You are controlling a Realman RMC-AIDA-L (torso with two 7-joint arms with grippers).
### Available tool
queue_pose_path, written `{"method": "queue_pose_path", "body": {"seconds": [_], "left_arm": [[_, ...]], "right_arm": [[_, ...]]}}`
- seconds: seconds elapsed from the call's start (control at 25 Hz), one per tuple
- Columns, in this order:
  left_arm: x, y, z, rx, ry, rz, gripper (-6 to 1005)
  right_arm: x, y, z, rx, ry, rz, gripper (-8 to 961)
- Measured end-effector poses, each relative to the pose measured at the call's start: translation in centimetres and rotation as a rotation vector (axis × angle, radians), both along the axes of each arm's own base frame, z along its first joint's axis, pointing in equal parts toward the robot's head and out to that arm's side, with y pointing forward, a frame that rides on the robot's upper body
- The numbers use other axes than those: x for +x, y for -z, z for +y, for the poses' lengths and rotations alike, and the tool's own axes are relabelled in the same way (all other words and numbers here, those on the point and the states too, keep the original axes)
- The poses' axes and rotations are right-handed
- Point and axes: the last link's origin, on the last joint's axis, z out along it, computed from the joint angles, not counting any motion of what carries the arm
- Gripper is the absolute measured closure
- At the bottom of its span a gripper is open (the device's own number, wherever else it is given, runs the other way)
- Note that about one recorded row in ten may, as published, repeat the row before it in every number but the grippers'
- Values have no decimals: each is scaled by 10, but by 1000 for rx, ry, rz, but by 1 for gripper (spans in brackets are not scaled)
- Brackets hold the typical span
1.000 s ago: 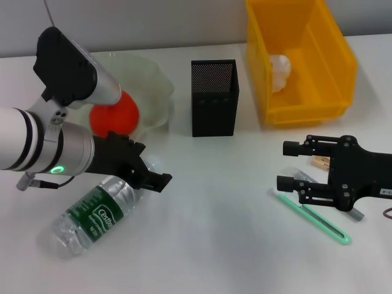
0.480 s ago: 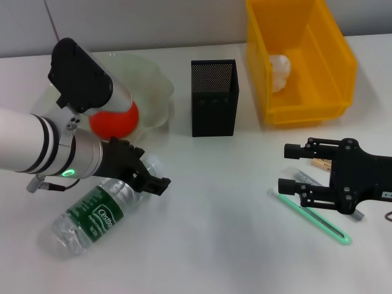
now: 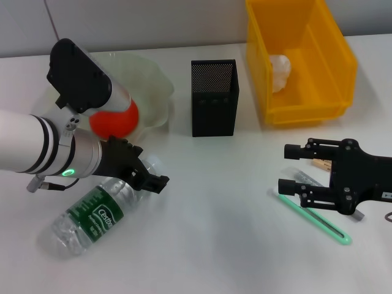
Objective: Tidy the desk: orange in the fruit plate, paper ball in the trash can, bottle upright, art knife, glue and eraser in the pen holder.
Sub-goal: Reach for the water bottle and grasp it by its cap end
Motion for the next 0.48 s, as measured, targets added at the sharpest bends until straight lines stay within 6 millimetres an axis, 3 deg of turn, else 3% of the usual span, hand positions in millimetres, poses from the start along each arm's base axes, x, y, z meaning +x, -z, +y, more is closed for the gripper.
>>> {"method": "queue_pose_path", "body": {"seconds": [0.48], "left_arm": [[-5,3,1,-2,-11,9,256]], "right_arm": [[-1,0,-1,-9,4,7,300]]}}
